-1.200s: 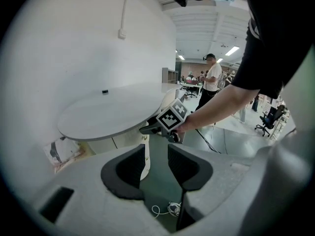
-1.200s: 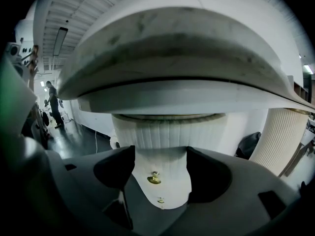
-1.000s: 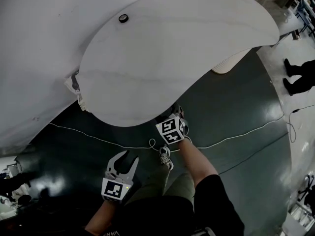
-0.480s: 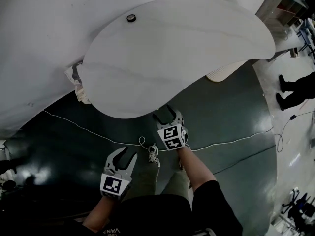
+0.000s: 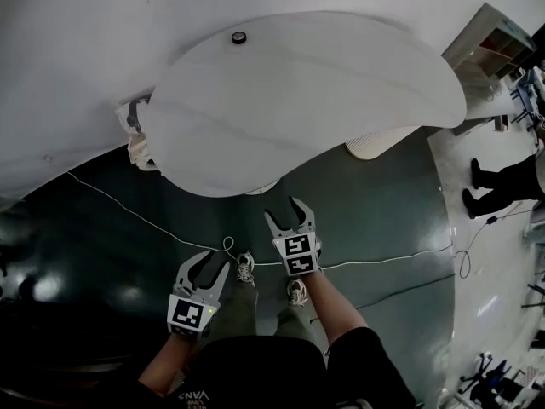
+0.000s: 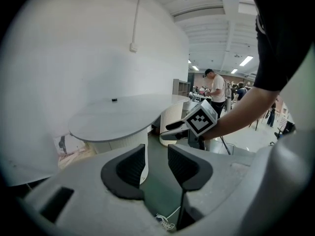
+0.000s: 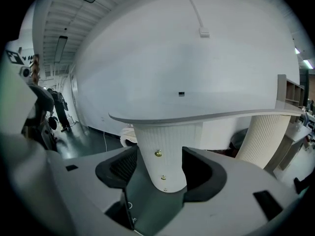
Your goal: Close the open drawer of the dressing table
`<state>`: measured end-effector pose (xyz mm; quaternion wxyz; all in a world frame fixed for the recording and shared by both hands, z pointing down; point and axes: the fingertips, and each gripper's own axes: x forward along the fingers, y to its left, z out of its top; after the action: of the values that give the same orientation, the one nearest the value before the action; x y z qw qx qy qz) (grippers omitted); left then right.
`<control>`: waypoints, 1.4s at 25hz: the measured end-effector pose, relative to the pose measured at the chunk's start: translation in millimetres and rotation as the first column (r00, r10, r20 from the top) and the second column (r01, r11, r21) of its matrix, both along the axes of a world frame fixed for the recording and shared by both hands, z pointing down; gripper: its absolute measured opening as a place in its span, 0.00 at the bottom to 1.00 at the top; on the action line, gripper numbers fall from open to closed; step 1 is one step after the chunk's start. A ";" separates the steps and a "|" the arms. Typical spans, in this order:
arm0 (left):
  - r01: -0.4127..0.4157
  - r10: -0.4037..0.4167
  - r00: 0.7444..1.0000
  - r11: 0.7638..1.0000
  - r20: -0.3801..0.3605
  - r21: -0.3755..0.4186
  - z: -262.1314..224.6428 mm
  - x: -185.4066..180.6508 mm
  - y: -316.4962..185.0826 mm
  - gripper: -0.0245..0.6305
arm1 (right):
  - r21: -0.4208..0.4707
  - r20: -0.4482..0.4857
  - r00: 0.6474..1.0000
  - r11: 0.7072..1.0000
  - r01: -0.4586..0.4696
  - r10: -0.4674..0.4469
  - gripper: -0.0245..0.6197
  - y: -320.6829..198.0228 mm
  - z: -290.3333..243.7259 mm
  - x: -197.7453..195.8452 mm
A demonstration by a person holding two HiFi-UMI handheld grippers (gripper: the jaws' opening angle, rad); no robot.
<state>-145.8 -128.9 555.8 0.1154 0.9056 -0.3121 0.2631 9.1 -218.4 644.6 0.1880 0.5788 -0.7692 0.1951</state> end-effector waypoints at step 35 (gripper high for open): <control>0.216 -0.201 0.975 0.959 -0.097 0.181 -63.5 14.0 62.5 0.25 | 0.143 0.055 0.993 0.985 0.093 -0.102 0.05 136.6 -150.7 17.2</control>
<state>-131.8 -66.5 492.4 0.0672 0.8839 -0.4251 0.1829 26.3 -81.8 493.9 0.1325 0.5459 -0.8137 0.1491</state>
